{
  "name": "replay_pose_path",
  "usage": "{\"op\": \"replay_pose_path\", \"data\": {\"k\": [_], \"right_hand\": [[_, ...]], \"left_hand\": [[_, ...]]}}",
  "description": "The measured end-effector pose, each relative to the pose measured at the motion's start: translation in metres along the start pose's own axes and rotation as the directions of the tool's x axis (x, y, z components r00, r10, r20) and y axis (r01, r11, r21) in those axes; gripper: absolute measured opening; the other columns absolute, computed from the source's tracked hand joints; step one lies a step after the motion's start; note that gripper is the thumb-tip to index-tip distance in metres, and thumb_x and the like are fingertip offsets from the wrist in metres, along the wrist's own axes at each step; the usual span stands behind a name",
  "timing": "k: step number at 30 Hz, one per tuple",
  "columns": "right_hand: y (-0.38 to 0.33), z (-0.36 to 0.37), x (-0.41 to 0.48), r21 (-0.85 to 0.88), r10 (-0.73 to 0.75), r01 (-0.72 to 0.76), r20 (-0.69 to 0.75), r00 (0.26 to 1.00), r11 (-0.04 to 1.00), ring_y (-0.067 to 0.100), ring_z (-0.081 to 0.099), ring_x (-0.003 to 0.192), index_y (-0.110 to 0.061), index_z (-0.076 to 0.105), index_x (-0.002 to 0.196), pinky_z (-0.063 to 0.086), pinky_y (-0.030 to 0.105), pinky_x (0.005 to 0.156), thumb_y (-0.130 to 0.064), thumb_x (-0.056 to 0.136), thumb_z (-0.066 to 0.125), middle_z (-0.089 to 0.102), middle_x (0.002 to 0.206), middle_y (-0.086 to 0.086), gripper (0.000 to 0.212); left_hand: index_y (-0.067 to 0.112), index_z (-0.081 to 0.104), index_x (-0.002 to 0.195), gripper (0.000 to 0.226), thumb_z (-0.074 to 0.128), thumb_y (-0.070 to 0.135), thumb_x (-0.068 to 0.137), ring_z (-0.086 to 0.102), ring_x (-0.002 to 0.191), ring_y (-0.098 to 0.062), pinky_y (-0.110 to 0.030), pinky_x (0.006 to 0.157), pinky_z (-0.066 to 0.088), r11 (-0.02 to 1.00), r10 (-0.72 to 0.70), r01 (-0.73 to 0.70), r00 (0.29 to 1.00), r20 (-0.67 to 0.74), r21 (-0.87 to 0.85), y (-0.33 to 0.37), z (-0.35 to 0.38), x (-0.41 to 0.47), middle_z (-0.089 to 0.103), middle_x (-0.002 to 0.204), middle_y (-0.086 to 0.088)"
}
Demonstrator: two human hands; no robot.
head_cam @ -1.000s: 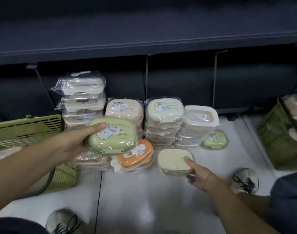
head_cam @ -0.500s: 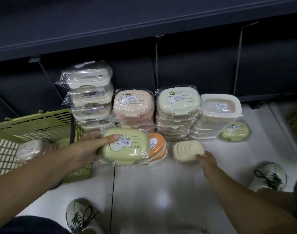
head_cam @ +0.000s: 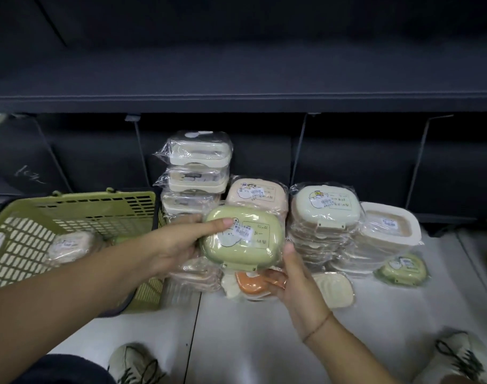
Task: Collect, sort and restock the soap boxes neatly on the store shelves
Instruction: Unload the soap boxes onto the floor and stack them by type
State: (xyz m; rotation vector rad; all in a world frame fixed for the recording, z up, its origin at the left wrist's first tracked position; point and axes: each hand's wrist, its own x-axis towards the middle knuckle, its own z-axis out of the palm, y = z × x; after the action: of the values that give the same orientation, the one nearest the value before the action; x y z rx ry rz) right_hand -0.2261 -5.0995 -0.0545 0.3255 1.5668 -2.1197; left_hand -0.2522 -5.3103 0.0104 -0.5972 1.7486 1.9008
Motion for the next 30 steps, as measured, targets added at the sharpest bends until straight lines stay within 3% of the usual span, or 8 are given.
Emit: {"op": "replay_pose_path", "data": {"k": [2,5,9,14,18,23,27,30], "right_hand": [[-0.018,0.002,-0.004,0.034,-0.014,0.012,0.045,0.999,0.999,0.026,0.069,0.099,-0.023,0.058,0.122,0.059,0.042,0.080,-0.077,0.050,0.075,0.071,0.113,0.002,0.092],[-0.032,-0.001,-0.010,0.008,-0.042,0.042,0.072,0.996,0.999,0.021,0.071,0.092,-0.013,0.055,0.123,0.059,0.033,0.064,-0.053,0.043,0.088,0.073,0.105,0.003,0.094],[-0.061,-0.036,-0.026,0.022,-0.095,0.094,0.087,0.992,0.995,0.015,0.070,0.077,-0.013,0.060,0.119,0.053,0.025,0.054,-0.051,0.035,0.094,0.074,0.095,0.005,0.098],[-0.121,-0.149,-0.034,0.186,-0.222,0.252,-0.166,0.961,0.950,0.015,0.066,0.098,-0.010,0.056,0.131,0.058,0.026,0.071,-0.037,0.084,0.059,0.068,0.118,0.005,0.055],[-0.148,-0.247,-0.021,0.271,-0.214,0.397,-0.520,0.827,0.877,0.005,0.062,0.091,-0.024,0.060,0.118,0.050,0.014,0.057,-0.042,0.096,0.049,0.070,0.106,-0.011,0.031],[-0.123,-0.349,0.017,0.225,0.042,0.170,-0.708,0.705,0.959,0.009,0.062,0.084,-0.024,0.063,0.098,0.046,0.022,0.065,-0.044,0.091,0.062,0.072,0.092,-0.006,0.022],[-0.075,-0.391,0.048,0.108,0.196,-0.167,-0.655,0.730,0.980,0.013,0.054,0.070,-0.016,0.061,0.092,0.044,0.023,0.056,-0.032,0.092,0.064,0.062,0.085,0.003,0.016],[-0.048,-0.399,0.080,0.095,0.255,-0.253,-0.624,0.739,0.963,0.014,0.054,0.070,-0.013,0.060,0.088,0.045,0.025,0.058,-0.026,0.091,0.066,0.062,0.085,0.005,0.015]], "left_hand": [[0.007,0.062,0.120,0.108,0.099,0.045,0.026,0.070,0.102,-0.020,-0.025,0.075,0.058,0.999,0.036,-0.035,0.999,0.021,-0.014,0.002,-0.002,-0.005,0.073,0.112,-0.010],[0.006,0.063,0.122,0.106,0.097,0.050,0.032,0.069,0.106,-0.021,-0.027,0.082,0.058,0.997,0.076,-0.077,0.995,0.060,0.003,-0.002,0.004,-0.013,0.072,0.113,-0.010],[0.014,0.059,0.120,0.068,0.068,0.059,0.070,0.070,0.098,-0.014,-0.024,0.083,0.056,0.927,0.158,-0.176,0.984,0.081,0.331,0.004,0.044,-0.027,0.073,0.108,-0.001],[0.024,0.034,0.146,0.077,0.037,0.067,0.082,0.039,0.130,-0.007,-0.021,0.103,0.035,0.470,0.450,-0.443,0.864,0.225,0.763,0.031,0.141,0.003,0.040,0.142,0.011],[0.019,0.020,0.155,0.072,0.038,0.058,0.097,0.006,0.149,-0.016,-0.029,0.119,0.003,0.149,0.446,-0.537,0.786,0.428,0.830,0.034,0.243,0.064,0.013,0.163,0.000],[0.019,0.006,0.157,0.075,0.029,0.061,0.099,-0.014,0.150,-0.019,-0.038,0.119,-0.009,0.013,0.370,-0.474,0.820,0.436,0.880,-0.002,0.321,0.132,-0.007,0.164,-0.002],[0.019,-0.005,0.156,0.079,0.025,0.062,0.098,-0.022,0.148,-0.025,-0.047,0.118,-0.014,-0.111,0.343,-0.356,0.863,0.372,0.928,-0.045,0.333,0.176,-0.017,0.163,-0.003],[0.018,-0.011,0.155,0.082,0.013,0.066,0.094,-0.022,0.147,-0.029,-0.048,0.115,-0.021,-0.245,0.340,-0.281,0.872,0.353,0.928,-0.062,0.329,0.192,-0.020,0.162,-0.004]]}}
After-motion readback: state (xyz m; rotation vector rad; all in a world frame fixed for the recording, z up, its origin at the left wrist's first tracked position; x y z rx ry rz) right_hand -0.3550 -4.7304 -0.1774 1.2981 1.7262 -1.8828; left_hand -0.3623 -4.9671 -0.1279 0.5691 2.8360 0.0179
